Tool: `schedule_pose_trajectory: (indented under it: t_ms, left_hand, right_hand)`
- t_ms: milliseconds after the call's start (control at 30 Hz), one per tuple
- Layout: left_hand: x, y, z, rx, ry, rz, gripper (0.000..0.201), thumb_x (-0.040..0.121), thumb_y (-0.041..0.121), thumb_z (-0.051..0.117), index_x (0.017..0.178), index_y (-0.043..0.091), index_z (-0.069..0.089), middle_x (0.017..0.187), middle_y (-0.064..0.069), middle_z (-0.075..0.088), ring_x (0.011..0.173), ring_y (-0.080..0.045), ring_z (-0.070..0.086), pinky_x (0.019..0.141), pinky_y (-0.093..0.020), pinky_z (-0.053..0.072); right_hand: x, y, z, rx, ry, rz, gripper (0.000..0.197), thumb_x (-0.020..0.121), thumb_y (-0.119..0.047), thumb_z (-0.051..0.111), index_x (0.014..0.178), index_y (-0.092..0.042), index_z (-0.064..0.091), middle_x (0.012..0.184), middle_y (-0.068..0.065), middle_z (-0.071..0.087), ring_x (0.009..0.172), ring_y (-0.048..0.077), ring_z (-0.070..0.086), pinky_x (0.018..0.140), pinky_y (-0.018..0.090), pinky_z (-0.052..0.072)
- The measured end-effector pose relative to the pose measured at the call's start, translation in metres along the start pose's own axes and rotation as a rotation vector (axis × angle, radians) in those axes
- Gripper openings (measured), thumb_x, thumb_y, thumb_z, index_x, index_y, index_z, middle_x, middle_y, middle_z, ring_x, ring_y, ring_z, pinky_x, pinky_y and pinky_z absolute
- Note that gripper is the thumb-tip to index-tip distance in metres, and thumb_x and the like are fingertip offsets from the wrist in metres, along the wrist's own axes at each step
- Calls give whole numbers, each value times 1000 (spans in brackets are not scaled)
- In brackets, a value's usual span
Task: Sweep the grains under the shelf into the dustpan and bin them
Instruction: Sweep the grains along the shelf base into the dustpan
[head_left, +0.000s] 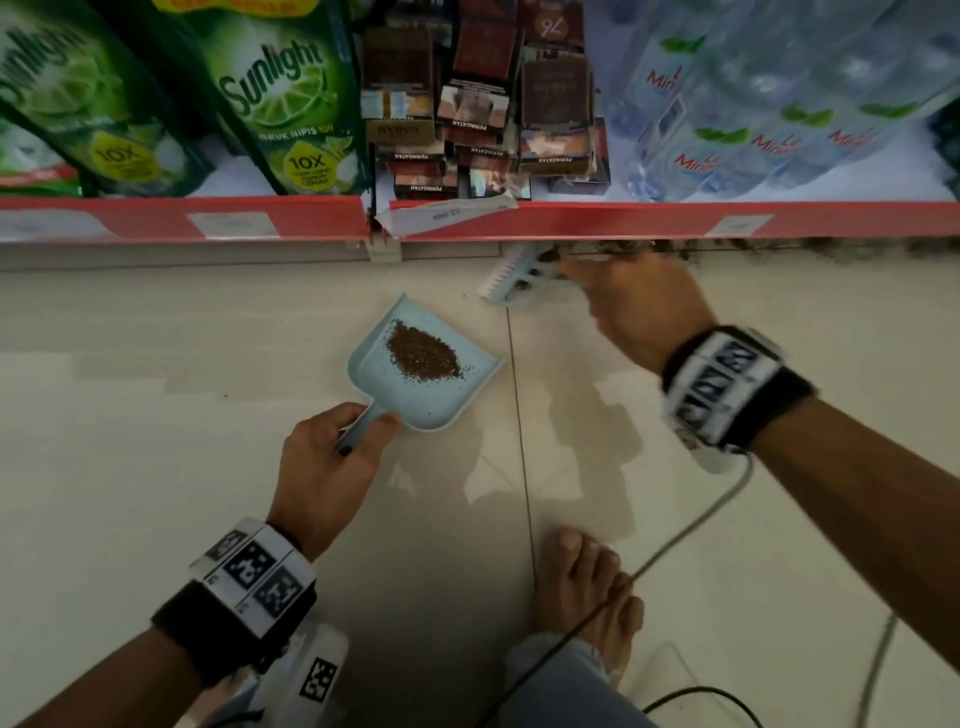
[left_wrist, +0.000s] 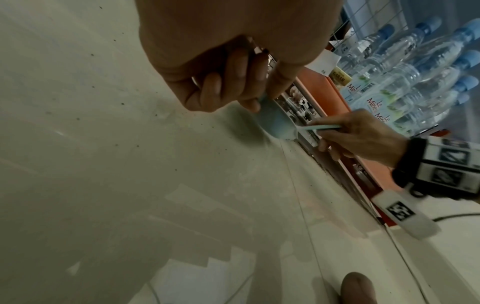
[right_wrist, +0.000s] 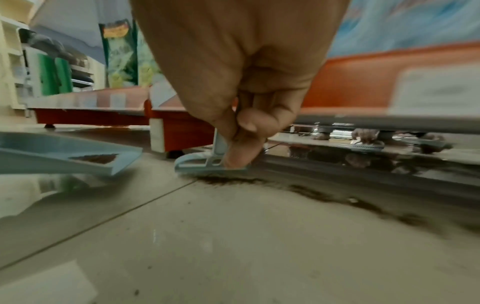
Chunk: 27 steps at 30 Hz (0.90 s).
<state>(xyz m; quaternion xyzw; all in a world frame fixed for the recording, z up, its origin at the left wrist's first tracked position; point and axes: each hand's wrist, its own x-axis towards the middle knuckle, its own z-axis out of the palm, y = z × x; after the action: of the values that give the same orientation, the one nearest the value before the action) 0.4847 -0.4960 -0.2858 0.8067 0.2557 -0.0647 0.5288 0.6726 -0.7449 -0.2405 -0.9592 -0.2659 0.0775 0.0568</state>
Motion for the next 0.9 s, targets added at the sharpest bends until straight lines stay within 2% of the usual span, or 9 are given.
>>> schedule_pose_trajectory:
  t_ms: [67,133,300,400,500,600,667,767,900]
  left_hand:
    - [0,-2,0,2,2,-2,44,91,30,67,55,19,45,44,10,43,48,-11,37,54,-29,32]
    - [1,-1,1,3,-4,-1,44,91,29,67,54,20,45,44,10,44,46,-8,36,54,-29,32]
    - [5,1,5,-4,-11,17,43,91,28,67,54,22,47,44,11,45,49,-12,38,55,-28,33]
    - [6,1,3,9,-2,28,42,91,29,67,55,22,47,44,11,46,50,-15,39,56,-28,33]
    - [5,-2,-1,27,11,16,42,91,32,66,56,18,47,45,11,45,47,-9,36,54,-29,32]
    - [1,-7,-7,35,17,5,43,91,34,65,57,15,46,45,9,43,45,-8,37,52,-29,31]
    - [-2,-10,-9,41,24,-8,42,91,33,65,59,11,48,46,9,43,46,-8,37,52,-29,32]
    - [-6,-13,-9,36,18,-39,42,90,36,65,66,3,55,46,9,43,46,-7,37,53,-29,34]
    - [-8,-11,-9,25,15,-63,44,87,39,67,66,3,53,47,6,41,50,-16,38,54,-31,34]
  right_hand:
    - [-18,15,-13,100,105,38,43,85,-10,53,121,-30,65,89,7,75,86,35,68,72,46,57]
    - [-23,12,-14,160,141,38,44,86,-14,54,125,-31,63,92,3,76,90,33,69,75,45,57]
    - [11,-35,16,155,57,2,55,94,-18,48,144,-40,43,113,9,72,101,34,67,84,46,55]
    - [28,-47,23,123,24,-58,52,95,-13,49,141,-36,48,130,10,63,112,36,60,88,47,54]
    - [23,-24,17,34,-92,-106,50,95,-10,48,140,-32,51,120,18,67,103,36,65,86,46,54]
    - [-3,17,-3,-27,-199,-63,53,89,-11,48,137,-33,54,107,20,71,95,39,67,81,48,54]
    - [-25,37,-18,26,-155,-44,52,84,-11,49,131,-30,60,97,15,74,87,38,69,75,49,55]
    - [-34,44,-24,156,4,-97,45,88,-6,55,127,-27,64,89,5,76,73,32,70,70,49,57]
    - [-4,4,-1,269,58,-167,41,92,-12,54,129,-24,64,105,4,75,89,30,71,81,45,56]
